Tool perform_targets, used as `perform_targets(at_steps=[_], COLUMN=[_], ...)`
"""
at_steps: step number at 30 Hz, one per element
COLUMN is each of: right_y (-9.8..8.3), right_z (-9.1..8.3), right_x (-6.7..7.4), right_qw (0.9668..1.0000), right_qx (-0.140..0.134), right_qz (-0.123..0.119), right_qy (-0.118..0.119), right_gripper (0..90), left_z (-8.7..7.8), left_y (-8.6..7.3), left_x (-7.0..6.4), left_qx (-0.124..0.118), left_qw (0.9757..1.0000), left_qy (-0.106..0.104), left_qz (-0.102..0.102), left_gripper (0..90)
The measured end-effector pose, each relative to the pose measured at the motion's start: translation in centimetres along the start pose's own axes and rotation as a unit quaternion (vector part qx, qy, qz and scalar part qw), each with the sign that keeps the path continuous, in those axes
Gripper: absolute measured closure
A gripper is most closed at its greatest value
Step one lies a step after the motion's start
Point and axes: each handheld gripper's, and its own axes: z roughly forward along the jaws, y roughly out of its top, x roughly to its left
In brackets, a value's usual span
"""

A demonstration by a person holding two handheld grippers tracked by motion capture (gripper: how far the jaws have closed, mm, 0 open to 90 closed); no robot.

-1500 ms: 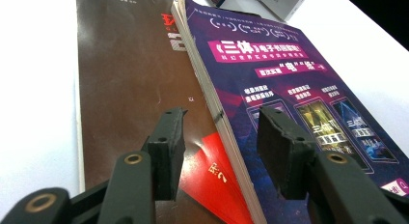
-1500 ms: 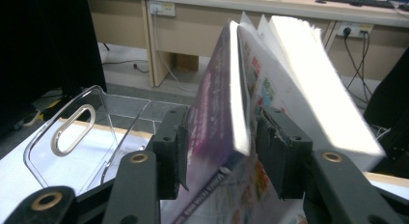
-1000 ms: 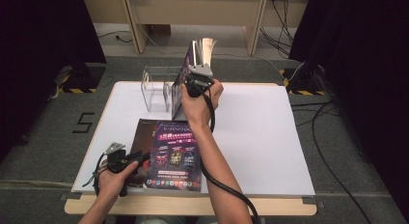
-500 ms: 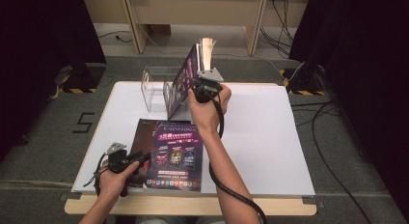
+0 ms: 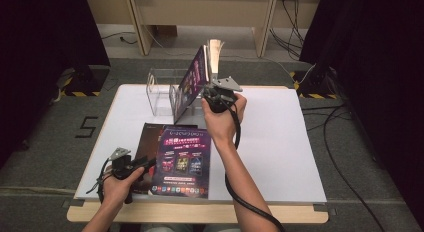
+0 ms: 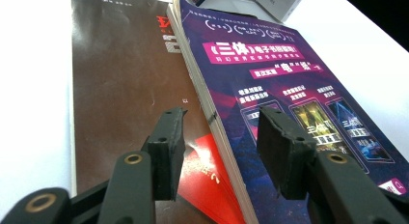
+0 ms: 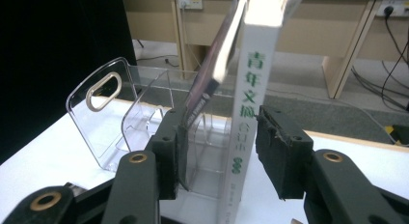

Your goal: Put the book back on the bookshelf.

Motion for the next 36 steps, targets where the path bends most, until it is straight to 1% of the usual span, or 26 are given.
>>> perform_targets(at_steps=[6, 8, 16, 19, 20, 22, 30, 36], right_y=[-0.5, -0.6, -1.6, -2.2, -2.4, -3.0, -5.5, -7.7], right_z=[-0.3, -0.3, -0.4, -0.5, -0.5, -0.5, -0.4, -0.3], right_x=[-0.4, -0.4, -0.8, -1.0, -1.1, -1.3, -2.0, -2.3], right_qw=[1.0000, 1.0000, 0.9993, 0.9991, 0.9987, 0.9984, 0.9955, 0.9916], right_qx=[0.004, 0.005, 0.027, 0.035, 0.039, 0.047, 0.080, 0.110], right_qz=[0.005, 0.001, 0.010, 0.009, 0.014, 0.014, 0.026, 0.039], right_qy=[0.007, 0.005, 0.024, 0.024, 0.028, 0.030, 0.044, 0.056], right_gripper=[55.0, 55.0, 54.8, 54.8, 54.8, 54.8, 54.6, 54.4], left_z=[0.0, 0.0, -0.1, -0.1, -0.1, -0.1, -0.1, -0.2], left_y=[0.0, 0.0, 0.0, 0.0, 0.0, 0.0, 0.1, 0.2], left_x=[0.0, 0.0, 0.0, 0.0, 0.0, -0.1, -0.2, -0.3], left_qx=[0.000, -0.001, -0.002, -0.002, -0.002, -0.003, -0.003, -0.005], left_qw=[1.0000, 1.0000, 1.0000, 1.0000, 1.0000, 1.0000, 1.0000, 1.0000], left_qy=[0.001, 0.000, 0.000, 0.001, 0.000, 0.000, -0.002, -0.005], left_qz=[0.000, 0.000, -0.001, 0.000, 0.000, 0.000, 0.001, 0.002], left_gripper=[52.0, 52.0, 51.7, 51.7, 51.6, 51.5, 51.2, 51.2])
